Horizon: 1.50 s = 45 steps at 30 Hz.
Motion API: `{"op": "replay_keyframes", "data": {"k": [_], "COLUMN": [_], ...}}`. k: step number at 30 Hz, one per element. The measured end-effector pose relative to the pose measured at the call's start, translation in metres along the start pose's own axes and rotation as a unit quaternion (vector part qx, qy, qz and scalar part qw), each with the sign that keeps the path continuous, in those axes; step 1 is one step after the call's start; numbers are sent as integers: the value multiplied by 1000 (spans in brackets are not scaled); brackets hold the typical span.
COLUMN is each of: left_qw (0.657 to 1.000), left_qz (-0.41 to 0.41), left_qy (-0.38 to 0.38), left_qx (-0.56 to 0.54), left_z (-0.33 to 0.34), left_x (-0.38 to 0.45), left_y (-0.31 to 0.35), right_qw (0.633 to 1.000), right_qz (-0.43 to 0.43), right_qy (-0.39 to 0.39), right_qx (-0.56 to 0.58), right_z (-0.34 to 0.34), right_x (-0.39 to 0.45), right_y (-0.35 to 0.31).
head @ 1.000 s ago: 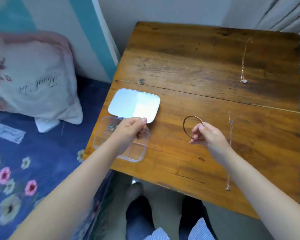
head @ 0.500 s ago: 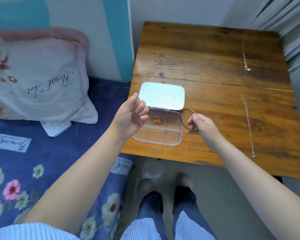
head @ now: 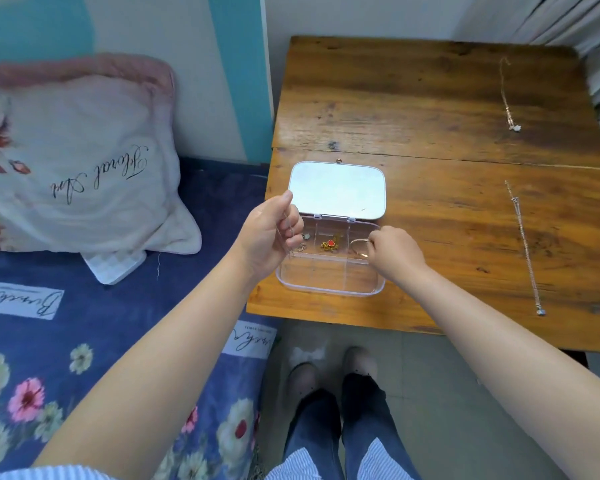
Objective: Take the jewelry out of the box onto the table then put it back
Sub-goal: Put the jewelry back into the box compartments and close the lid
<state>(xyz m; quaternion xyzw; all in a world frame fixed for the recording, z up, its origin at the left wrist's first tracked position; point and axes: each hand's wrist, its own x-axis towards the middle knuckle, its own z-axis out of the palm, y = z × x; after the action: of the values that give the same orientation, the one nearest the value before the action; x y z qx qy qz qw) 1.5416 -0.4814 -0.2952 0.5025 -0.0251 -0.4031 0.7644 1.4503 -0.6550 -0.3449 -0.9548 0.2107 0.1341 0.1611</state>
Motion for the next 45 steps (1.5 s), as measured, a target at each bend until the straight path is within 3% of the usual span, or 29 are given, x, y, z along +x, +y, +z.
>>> {"op": "replay_keyframes", "data": {"k": [4,7,8,10,14,16,18,21,24,29,33,40,45], "left_qw": [997,979,966,934,878,808,693,543,490,468,471,563,589], "left_qz": [-19,-20,-19,-17,19,37,53,114,106,77,74,105,77], "left_qy": [11,50,55,49,39,18,-34,-80,-54,-42,-17,-10,19], "left_qx": [72,196,251,352,477,588,718,828,864,879,879,820,804], "left_z": [-6,-19,-23,-26,-25,-25,-28,-35,-42,-36,-8,110,192], "left_x": [5,5,5,4,7,11,11,5,4,4,20,94,163], "left_y": [-15,-24,-28,-35,-45,-48,-53,-61,-64,-58,-48,-63,-98], "right_qw": [988,955,948,945,940,947,962,976,985,992,994,996,994], "right_qz": [-90,-192,-205,-196,-150,-137,-112,-89,-94,-120,-80,52,80], "right_qy": [25,63,22,-27,21,20,-54,-81,-83,18,33,39,37], "right_qx": [-119,-217,-243,-261,-305,-291,-242,-181,-120,24,68,61,62], "right_z": [1,-11,-10,-3,0,6,14,22,24,10,-16,-80,-115], "right_x": [-4,-13,-14,-14,-10,-6,-3,-4,-9,-33,-42,-13,34], "right_y": [0,-11,-11,-7,9,14,16,21,26,45,83,197,278]}}
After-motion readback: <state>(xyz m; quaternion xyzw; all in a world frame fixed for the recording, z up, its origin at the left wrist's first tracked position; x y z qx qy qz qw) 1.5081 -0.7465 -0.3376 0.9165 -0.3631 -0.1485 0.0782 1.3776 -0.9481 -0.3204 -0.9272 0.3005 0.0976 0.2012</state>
